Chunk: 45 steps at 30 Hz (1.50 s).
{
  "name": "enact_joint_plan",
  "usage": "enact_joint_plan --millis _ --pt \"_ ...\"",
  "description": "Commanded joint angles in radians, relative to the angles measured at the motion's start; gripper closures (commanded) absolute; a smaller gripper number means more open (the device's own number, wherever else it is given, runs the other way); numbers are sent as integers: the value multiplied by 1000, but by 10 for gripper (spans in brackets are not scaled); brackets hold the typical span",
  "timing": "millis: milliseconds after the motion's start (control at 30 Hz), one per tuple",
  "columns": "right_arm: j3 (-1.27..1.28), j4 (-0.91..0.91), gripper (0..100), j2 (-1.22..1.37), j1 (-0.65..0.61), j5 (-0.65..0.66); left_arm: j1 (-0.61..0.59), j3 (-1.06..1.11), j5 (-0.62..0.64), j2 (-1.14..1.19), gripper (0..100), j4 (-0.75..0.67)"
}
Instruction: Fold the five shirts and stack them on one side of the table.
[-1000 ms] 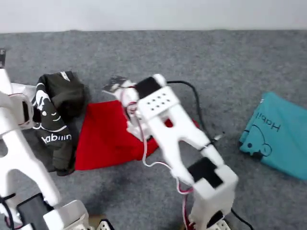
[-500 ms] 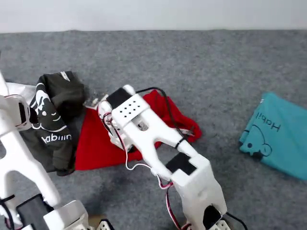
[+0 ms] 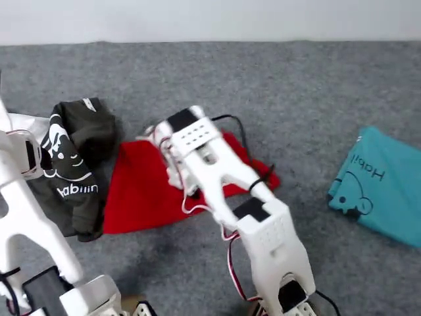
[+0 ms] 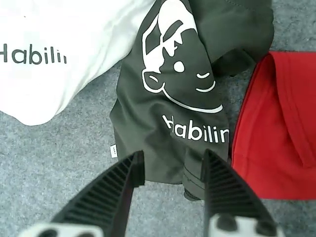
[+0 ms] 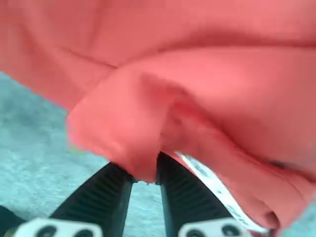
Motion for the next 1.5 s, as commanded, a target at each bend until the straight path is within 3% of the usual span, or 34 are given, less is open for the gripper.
enact_joint_plan --millis 0,233,433,533,700,833,1000,1100,1233,1467 --pt "-51 42 989 -124 111 28 -3 -2 -9 -34 808 -25" --pt "-51 41 988 -232 344 118 0 -2 -11 -34 808 -25" --pt "-52 36 985 -163 564 143 2 -2 -11 -32 808 -26" --pt "-52 41 931 -128 610 140 2 8 -11 -32 808 -41" --pt "-51 42 811 -186 615 57 2 111 -11 -41 808 -107" --pt "-3 44 812 -272 607 55 0 120 -11 -41 808 -104" --pt "242 44 820 -414 615 51 2 122 -6 -41 809 -118" --pt "384 42 842 -493 598 -23 2 122 -6 -41 809 -124" --pt "505 42 844 -575 530 -103 2 122 -9 -41 809 -124" --pt "647 36 841 -651 334 -115 3 124 -9 -38 809 -164"
